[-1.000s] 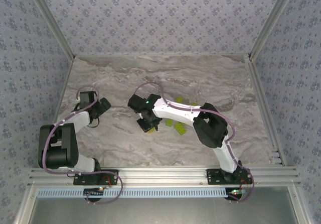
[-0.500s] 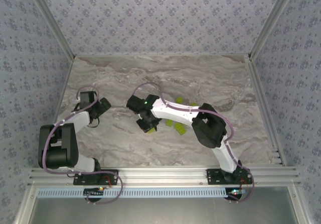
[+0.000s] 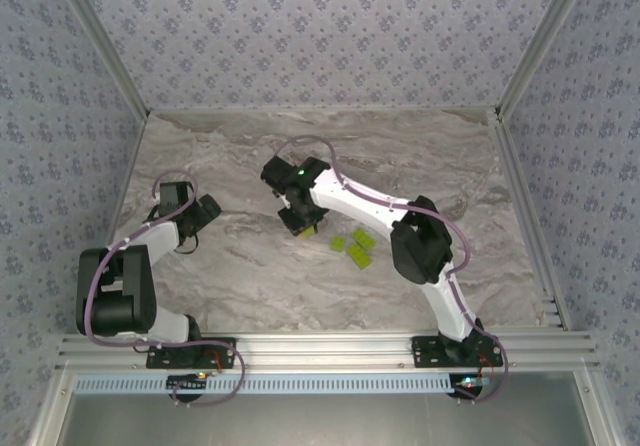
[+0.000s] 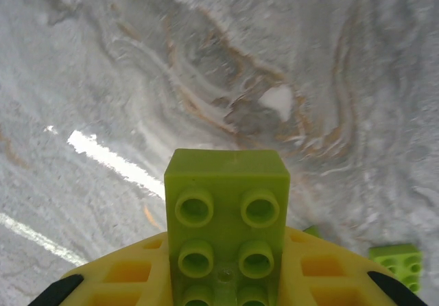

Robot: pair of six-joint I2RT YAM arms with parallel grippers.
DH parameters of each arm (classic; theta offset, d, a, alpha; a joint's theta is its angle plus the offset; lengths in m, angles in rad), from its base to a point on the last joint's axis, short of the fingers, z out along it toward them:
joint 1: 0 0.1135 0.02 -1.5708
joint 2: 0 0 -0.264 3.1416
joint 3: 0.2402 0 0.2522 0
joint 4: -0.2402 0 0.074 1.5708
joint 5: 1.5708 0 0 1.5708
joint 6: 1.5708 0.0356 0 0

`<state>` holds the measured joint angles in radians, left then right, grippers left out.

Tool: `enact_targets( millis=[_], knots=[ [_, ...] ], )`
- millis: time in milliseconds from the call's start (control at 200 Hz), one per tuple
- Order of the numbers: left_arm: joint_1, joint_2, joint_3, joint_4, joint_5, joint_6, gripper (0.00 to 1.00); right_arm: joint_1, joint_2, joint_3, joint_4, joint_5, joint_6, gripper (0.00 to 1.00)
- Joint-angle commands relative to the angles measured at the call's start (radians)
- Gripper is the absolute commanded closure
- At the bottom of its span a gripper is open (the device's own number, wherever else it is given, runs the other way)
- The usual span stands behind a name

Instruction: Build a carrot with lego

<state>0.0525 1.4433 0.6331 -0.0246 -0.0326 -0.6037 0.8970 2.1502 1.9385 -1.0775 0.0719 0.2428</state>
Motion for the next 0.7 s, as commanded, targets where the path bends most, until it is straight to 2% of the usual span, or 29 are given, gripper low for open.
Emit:
enact_targets(
  millis=[0, 430, 510, 695],
  knots=[
    [0.004, 0.011, 0.037, 0.000, 0.012, 0.007, 0.04, -0.022, 0.041, 0.013, -0.031, 0.016, -0.035, 0.72],
    [0.006, 0.019, 0.040, 0.002, 0.016, 0.009, 0.05, -0.049, 0.103, -0.034, 0.045, 0.001, -0.105, 0.70],
    [0.005, 0.022, 0.042, 0.002, 0.016, 0.009, 0.05, -0.050, 0.102, -0.045, 0.051, 0.003, -0.103, 0.65],
    [0.005, 0.024, 0.041, 0.002, 0.019, 0.009, 0.04, -0.052, 0.087, -0.051, 0.059, 0.014, -0.103, 0.46]
  ],
)
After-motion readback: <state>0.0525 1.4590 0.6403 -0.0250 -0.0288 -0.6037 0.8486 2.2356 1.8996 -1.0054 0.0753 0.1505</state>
